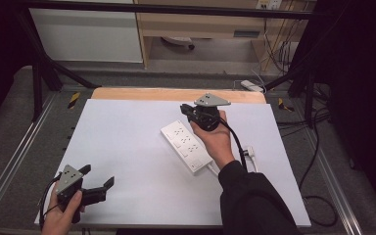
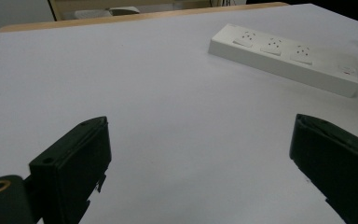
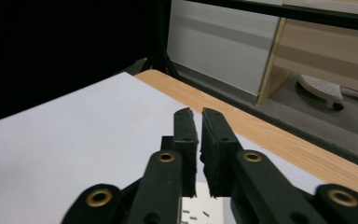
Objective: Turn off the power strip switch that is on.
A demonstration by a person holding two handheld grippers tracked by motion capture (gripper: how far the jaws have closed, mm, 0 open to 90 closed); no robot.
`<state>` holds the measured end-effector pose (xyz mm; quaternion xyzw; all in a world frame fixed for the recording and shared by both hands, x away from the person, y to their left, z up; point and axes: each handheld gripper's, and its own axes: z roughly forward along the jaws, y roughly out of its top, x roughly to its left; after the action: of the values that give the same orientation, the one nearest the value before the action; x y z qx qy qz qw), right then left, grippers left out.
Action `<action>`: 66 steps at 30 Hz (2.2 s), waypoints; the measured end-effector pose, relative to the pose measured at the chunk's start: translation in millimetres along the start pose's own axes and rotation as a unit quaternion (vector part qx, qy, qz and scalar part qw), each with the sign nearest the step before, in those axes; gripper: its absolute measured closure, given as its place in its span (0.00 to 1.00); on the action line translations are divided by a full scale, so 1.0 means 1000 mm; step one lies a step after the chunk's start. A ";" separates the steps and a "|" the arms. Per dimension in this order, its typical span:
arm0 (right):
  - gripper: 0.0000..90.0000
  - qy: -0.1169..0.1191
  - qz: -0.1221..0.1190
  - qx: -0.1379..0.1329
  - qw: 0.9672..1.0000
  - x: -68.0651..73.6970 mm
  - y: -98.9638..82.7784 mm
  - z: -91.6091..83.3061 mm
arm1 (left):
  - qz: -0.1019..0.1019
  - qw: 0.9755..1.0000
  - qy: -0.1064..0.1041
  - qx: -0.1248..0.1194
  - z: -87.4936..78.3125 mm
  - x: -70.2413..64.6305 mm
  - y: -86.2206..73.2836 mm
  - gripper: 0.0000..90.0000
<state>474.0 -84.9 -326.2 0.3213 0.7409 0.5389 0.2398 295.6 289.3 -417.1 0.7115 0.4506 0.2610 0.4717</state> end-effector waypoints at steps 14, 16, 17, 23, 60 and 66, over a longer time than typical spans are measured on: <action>1.00 -0.013 0.000 0.035 0.999 -0.003 -0.011 0.036 | 0.009 1.000 0.004 0.000 -0.001 0.000 0.001 0.06; 1.00 -0.014 0.003 0.038 0.999 -0.005 -0.012 0.038 | 0.008 1.000 0.003 0.000 -0.001 0.000 0.001 0.06; 1.00 -0.013 0.006 0.042 0.999 -0.007 -0.014 0.040 | 0.008 1.000 0.002 0.001 -0.001 0.000 0.001 0.06; 1.00 -0.023 0.011 0.056 0.998 -0.013 -0.019 0.045 | 0.008 1.000 0.000 0.001 -0.001 0.000 0.001 0.06; 1.00 -0.006 0.026 0.145 0.989 0.010 -0.060 0.091 | 0.010 1.000 0.001 0.000 0.000 0.001 0.002 0.06; 1.00 0.003 0.025 0.160 0.987 0.015 -0.064 0.092 | 0.012 1.000 0.000 0.002 0.001 0.001 0.002 0.06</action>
<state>514.0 -28.2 -415.7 0.3722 0.8099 0.4203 0.1702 297.1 289.8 -415.9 0.7177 0.4426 0.2658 0.4674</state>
